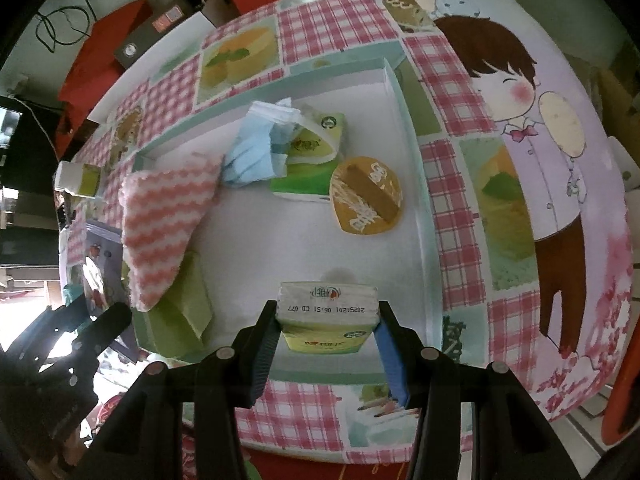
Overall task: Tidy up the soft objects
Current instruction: 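Open the right tool to drop the tissue pack while the left tool releases the wipes pack, then move both open tools back toward the pink scrunchie and teal box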
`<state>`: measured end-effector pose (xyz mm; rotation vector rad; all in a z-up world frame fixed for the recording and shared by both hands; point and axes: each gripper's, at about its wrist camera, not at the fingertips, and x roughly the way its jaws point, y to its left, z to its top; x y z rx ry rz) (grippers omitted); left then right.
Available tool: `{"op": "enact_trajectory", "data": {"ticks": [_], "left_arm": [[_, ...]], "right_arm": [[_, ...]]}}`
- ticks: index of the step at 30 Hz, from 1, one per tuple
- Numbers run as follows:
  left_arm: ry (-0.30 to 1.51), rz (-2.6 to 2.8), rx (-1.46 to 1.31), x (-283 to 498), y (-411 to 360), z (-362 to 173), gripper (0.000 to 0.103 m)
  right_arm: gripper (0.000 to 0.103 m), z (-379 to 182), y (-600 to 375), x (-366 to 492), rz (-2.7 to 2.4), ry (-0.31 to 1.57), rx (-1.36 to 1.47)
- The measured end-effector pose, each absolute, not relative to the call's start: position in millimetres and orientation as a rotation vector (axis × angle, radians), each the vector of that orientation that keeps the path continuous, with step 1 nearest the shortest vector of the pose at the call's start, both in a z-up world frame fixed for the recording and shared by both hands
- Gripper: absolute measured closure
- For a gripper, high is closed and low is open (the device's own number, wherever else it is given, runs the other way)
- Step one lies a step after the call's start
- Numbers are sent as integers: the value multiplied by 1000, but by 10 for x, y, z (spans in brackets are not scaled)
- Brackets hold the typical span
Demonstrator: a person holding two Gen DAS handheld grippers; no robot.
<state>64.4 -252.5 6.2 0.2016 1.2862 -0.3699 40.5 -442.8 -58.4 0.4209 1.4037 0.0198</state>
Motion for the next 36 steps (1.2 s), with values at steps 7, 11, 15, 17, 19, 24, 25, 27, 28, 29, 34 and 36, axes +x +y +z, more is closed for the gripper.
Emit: {"op": "enact_trajectory", "data": {"ticks": [7,11,15,17,19,24,25,27,28,29,34,36], "left_arm": [[1310,-375,210,697,-2576,-101,57],[1316,-379,215,722,-2616,-154,57],[1321,-388,218,742,-2642,-193,57],[1322,-393,219,751,-2661,-209,57],[1327,-400,222,761,-2678,-226,56],[1334,-411,229,765,-2699,-251,52],[1333,-414,230,763,-2703,-248,52],[1330,-420,227,753,-2707,-234,51],[1327,-423,225,747,-2706,-220,51],[1325,-425,223,744,-2703,-209,51],[1306,-414,208,743,-2624,-138,38],[1281,-389,202,752,-2570,-103,13]], "right_arm": [[53,-649,-4435,517,20,1410,424],[53,-686,-4431,582,15,1416,420],[53,-723,-4413,640,7,1425,412],[50,-749,-4409,675,0,1433,408],[36,-778,-4403,708,-9,1446,403],[25,-864,-4373,761,-29,1476,370],[22,-878,-4380,755,-30,1477,366],[19,-891,-4368,743,-34,1471,356],[17,-890,-4362,742,-35,1466,352],[14,-886,-4358,737,-38,1460,349],[0,-776,-4357,668,-60,1407,325],[0,-698,-4358,604,-59,1372,317]]}}
